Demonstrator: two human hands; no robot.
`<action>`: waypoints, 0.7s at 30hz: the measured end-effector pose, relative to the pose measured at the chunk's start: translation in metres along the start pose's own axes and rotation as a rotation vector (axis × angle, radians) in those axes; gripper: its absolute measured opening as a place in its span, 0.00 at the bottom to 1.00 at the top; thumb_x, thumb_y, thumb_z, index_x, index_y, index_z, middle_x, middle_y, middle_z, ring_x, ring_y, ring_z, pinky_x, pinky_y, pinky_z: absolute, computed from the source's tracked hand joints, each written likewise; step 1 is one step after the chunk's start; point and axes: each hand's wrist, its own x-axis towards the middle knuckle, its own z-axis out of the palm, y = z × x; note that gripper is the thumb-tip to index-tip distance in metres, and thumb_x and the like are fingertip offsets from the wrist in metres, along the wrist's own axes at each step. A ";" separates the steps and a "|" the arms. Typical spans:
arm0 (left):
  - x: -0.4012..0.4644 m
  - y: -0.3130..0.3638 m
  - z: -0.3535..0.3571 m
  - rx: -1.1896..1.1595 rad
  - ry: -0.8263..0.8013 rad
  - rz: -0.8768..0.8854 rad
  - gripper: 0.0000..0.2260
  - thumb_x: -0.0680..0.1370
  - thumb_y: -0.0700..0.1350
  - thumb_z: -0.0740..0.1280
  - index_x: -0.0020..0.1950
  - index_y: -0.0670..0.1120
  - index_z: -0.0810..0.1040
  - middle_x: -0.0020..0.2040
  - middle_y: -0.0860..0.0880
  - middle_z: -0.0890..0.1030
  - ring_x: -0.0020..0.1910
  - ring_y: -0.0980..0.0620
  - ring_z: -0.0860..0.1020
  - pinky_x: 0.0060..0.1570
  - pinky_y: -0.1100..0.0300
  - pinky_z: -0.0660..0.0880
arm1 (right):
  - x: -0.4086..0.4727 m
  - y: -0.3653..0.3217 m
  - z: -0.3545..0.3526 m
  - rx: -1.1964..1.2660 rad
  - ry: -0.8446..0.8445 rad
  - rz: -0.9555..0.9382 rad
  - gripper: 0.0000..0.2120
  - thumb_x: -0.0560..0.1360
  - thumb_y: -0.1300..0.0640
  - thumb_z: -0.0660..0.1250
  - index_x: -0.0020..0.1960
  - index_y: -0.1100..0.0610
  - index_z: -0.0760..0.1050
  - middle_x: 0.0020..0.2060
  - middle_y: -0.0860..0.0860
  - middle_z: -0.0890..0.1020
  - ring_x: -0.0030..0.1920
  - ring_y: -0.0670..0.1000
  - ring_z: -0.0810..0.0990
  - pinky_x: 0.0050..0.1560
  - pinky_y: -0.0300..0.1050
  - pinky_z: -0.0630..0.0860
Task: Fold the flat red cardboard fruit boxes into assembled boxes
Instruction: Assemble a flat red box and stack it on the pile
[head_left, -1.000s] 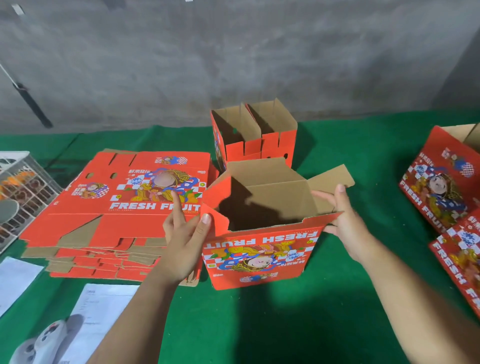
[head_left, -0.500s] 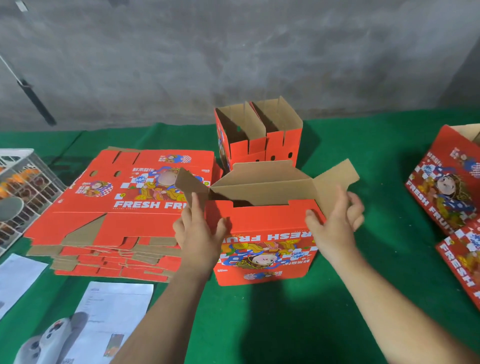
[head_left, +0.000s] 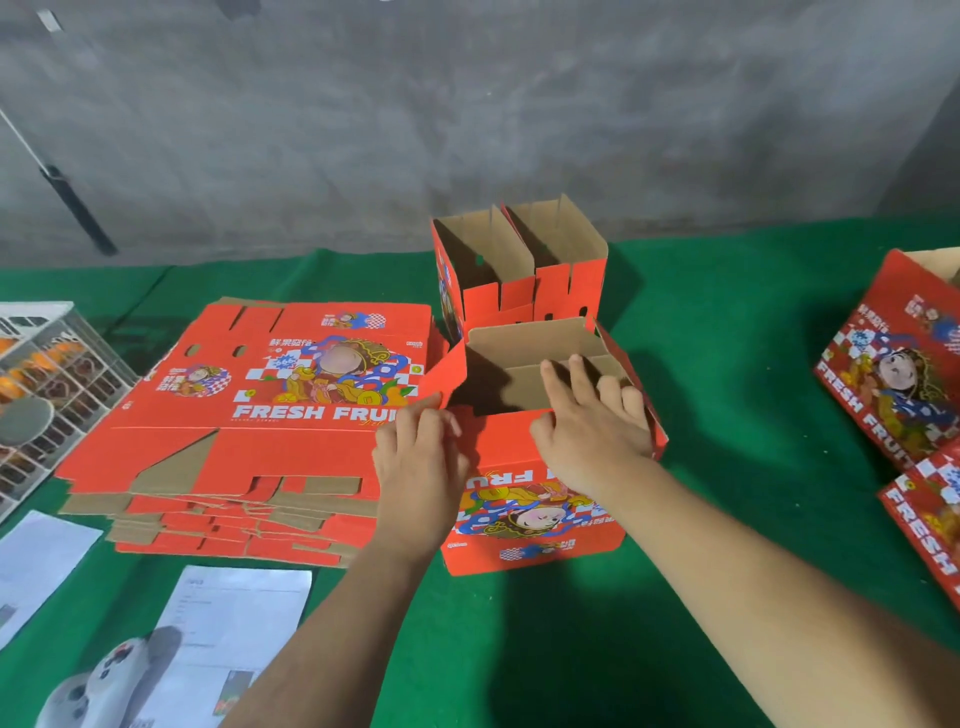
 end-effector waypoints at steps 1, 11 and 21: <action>0.000 -0.002 -0.001 0.003 0.008 0.024 0.09 0.78 0.41 0.68 0.58 0.46 0.76 0.63 0.48 0.75 0.55 0.40 0.72 0.55 0.46 0.68 | 0.001 0.001 0.001 0.034 -0.015 -0.002 0.35 0.79 0.41 0.44 0.85 0.43 0.43 0.85 0.51 0.49 0.78 0.57 0.58 0.74 0.56 0.53; 0.003 -0.011 -0.008 -0.056 -0.189 0.144 0.28 0.80 0.47 0.58 0.81 0.50 0.65 0.54 0.55 0.77 0.53 0.48 0.69 0.57 0.52 0.64 | 0.010 0.016 -0.002 0.316 -0.297 0.027 0.46 0.75 0.32 0.54 0.77 0.35 0.23 0.76 0.43 0.21 0.72 0.62 0.73 0.53 0.52 0.75; 0.053 0.001 -0.007 0.054 -0.297 -0.101 0.37 0.82 0.54 0.61 0.83 0.64 0.39 0.64 0.45 0.80 0.55 0.39 0.80 0.51 0.47 0.78 | -0.037 0.039 0.022 0.521 0.606 -0.030 0.37 0.70 0.50 0.68 0.78 0.49 0.63 0.74 0.54 0.66 0.69 0.61 0.69 0.69 0.58 0.63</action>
